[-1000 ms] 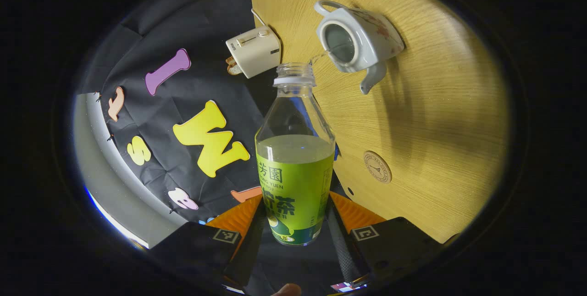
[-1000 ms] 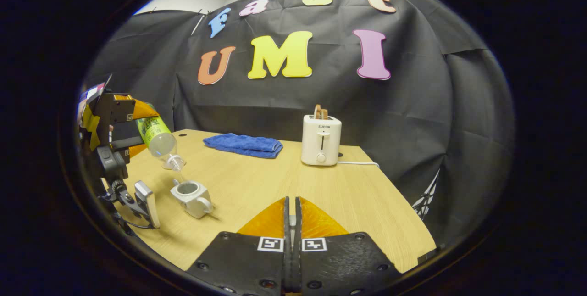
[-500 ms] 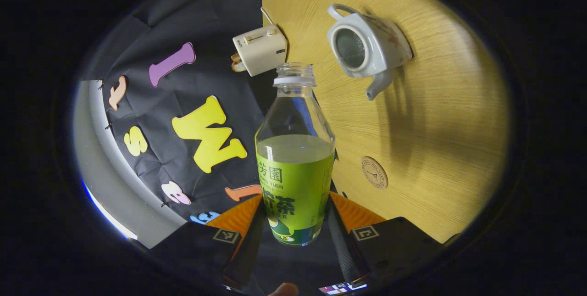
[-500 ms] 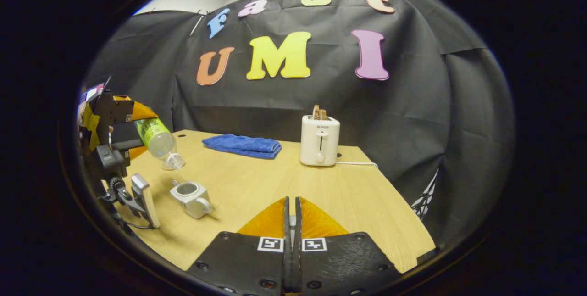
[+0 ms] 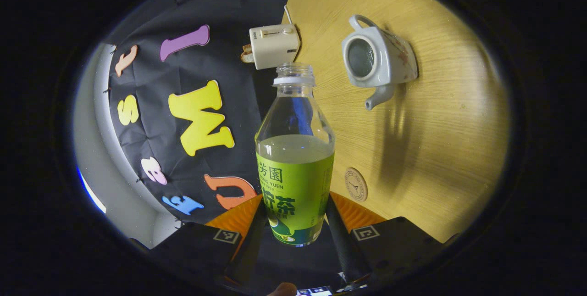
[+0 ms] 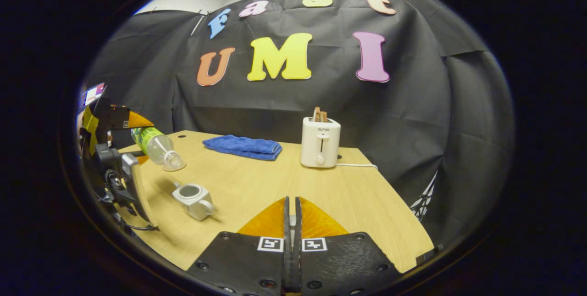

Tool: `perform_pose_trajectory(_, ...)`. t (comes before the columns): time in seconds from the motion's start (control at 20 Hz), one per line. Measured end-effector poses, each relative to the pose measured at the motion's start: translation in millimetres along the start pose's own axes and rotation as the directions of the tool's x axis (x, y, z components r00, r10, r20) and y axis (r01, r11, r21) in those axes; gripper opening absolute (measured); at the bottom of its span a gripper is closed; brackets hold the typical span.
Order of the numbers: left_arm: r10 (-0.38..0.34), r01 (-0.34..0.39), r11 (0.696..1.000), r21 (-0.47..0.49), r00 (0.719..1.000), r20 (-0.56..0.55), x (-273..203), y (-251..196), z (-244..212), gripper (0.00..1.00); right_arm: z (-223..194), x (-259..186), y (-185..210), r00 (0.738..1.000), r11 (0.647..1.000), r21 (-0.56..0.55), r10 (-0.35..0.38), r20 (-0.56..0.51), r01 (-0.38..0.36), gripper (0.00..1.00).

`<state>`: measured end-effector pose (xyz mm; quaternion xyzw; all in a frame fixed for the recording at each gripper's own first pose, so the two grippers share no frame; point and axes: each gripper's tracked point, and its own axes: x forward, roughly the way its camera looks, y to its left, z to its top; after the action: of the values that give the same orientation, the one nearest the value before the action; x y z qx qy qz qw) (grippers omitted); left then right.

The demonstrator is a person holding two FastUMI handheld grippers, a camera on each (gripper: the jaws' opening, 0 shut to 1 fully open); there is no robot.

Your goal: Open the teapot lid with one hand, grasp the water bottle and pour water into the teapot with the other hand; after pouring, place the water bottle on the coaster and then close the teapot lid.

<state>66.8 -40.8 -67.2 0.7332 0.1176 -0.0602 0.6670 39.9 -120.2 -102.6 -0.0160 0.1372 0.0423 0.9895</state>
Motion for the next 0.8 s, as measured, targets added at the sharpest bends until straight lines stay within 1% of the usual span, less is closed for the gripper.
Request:
perform_pose_trajectory(0.05, -0.024, 0.024, 0.998, -0.061, 1.0, 0.001, -1, -7, -6, 0.74, 1, 0, 2, 1.0, 1.0, -0.001, 0.001, -0.001, -0.001, 0.0)
perform_pose_trajectory(0.1, -0.052, 0.052, 0.991, -0.126, 0.999, 0.004, -3, -15, -10, 0.74, 1, -1, 4, 1.0, 1.0, -0.006, 0.001, -0.002, -0.001, 0.0)
perform_pose_trajectory(0.15, -0.087, 0.088, 0.975, -0.206, 0.996, 0.012, -4, -25, -13, 0.74, 3, 0, 7, 1.0, 1.0, -0.01, 0.003, -0.002, -0.003, 0.0)
perform_pose_trajectory(0.25, -0.132, 0.136, 0.926, -0.353, 0.991, 0.036, -8, -36, -17, 0.74, 7, -1, 12, 1.0, 1.0, -0.017, 0.004, 0.003, -0.004, 0.0)
perform_pose_trajectory(0.3, -0.129, 0.136, 0.904, -0.406, 0.991, 0.043, -9, -36, -20, 0.7, 9, -1, 15, 1.0, 1.0, -0.02, 0.005, 0.004, -0.005, 0.0)
perform_pose_trajectory(0.35, -0.119, 0.126, 0.884, -0.45, 0.992, 0.044, -8, -32, -26, 0.75, 11, 0, 19, 1.0, 1.0, -0.023, 0.005, 0.005, -0.005, 0.0)
perform_pose_trajectory(0.45, -0.094, 0.095, 0.838, -0.537, 0.995, 0.03, -6, -26, -42, 0.74, 16, -1, 25, 1.0, 0.999, -0.033, 0.006, 0.008, -0.005, 0.0)
perform_pose_trajectory(0.55, -0.068, 0.075, 0.78, -0.621, 0.997, 0.036, -8, -24, -52, 0.74, 20, -2, 32, 1.0, 0.999, -0.039, 0.007, 0.015, -0.006, 0.0)
perform_pose_trajectory(0.6, -0.067, 0.078, 0.742, -0.666, 0.997, 0.043, -7, -24, -56, 0.75, 22, -2, 35, 1.0, 0.999, -0.039, 0.007, 0.018, -0.007, 0.0)
perform_pose_trajectory(0.7, -0.065, 0.098, 0.647, -0.756, 0.995, 0.073, -3, -27, -59, 0.74, 24, -2, 40, 1.0, 0.999, -0.032, 0.01, 0.019, -0.009, 0.0)
perform_pose_trajectory(0.8, -0.058, 0.098, 0.551, -0.829, 0.995, 0.079, 2, -26, -65, 0.74, 27, -1, 44, 1.0, 1.0, -0.028, 0.009, 0.02, -0.009, 0.0)
